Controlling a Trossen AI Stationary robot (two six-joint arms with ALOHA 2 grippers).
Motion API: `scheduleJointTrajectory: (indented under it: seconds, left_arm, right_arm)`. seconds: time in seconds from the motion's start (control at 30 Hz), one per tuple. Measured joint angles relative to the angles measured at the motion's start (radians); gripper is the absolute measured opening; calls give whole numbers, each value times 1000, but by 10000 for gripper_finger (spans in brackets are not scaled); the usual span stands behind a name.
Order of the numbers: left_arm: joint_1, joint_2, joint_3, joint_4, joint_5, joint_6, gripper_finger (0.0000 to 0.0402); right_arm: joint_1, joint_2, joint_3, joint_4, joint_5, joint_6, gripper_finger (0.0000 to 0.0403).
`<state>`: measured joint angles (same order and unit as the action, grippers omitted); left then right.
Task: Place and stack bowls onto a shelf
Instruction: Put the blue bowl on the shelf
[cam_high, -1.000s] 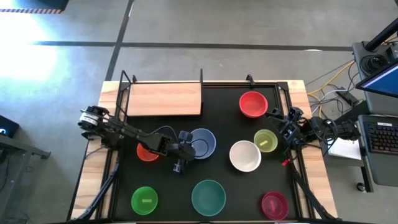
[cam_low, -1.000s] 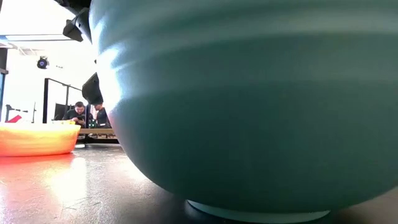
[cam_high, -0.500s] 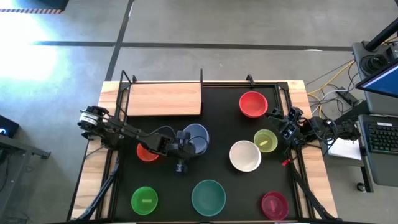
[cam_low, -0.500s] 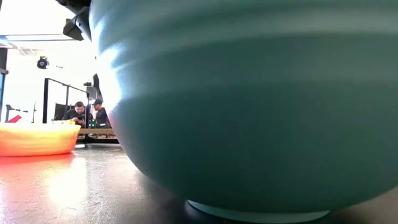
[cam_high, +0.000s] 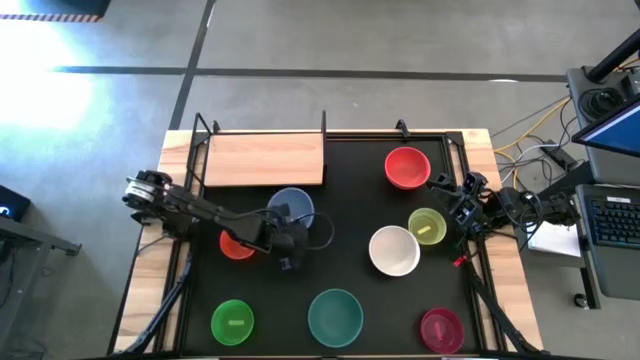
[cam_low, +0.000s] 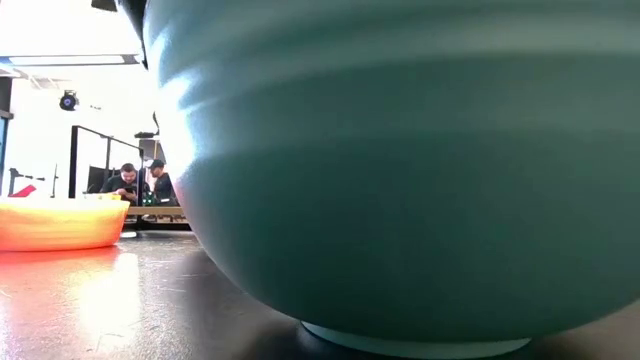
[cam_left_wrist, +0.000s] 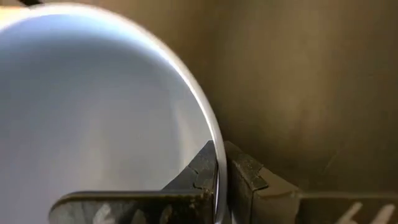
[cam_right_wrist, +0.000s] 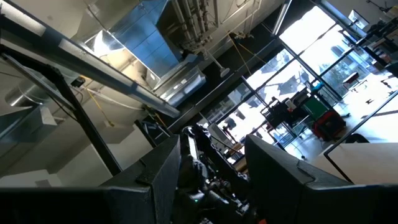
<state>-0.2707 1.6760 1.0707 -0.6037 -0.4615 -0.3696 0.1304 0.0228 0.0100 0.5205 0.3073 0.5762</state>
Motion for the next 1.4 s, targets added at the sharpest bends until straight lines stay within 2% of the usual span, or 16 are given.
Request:
scheduleJointTrajectory:
  seconds: [0.1, 0.2, 0.5, 0.7, 0.9, 1.2, 1.4]
  left_arm:
    - [-20, 0, 53, -108, -61, -22, 0]
    - [-31, 0, 74, -148, -98, -36, 0]
    - [-34, 1, 60, -227, -108, -67, 0]
    - [-27, 1, 59, -315, -151, -103, 1]
    - [52, -5, 59, -405, -99, -88, 1]
    - [241, -17, 60, -403, 83, -4, 1]
    - [292, -69, 61, -439, 84, -3, 2]
  right_arm:
    - [0, 0, 0, 0, 0, 0, 171]
    - [0, 0, 0, 0, 0, 0, 171]
    - [0, 0, 0, 0, 0, 0, 171]
    - [0, 0, 0, 0, 0, 0, 171]
    - [0, 0, 0, 0, 0, 0, 171]
    - [0, 0, 0, 0, 0, 0, 171]
    - [0, 0, 0, 0, 0, 0, 171]
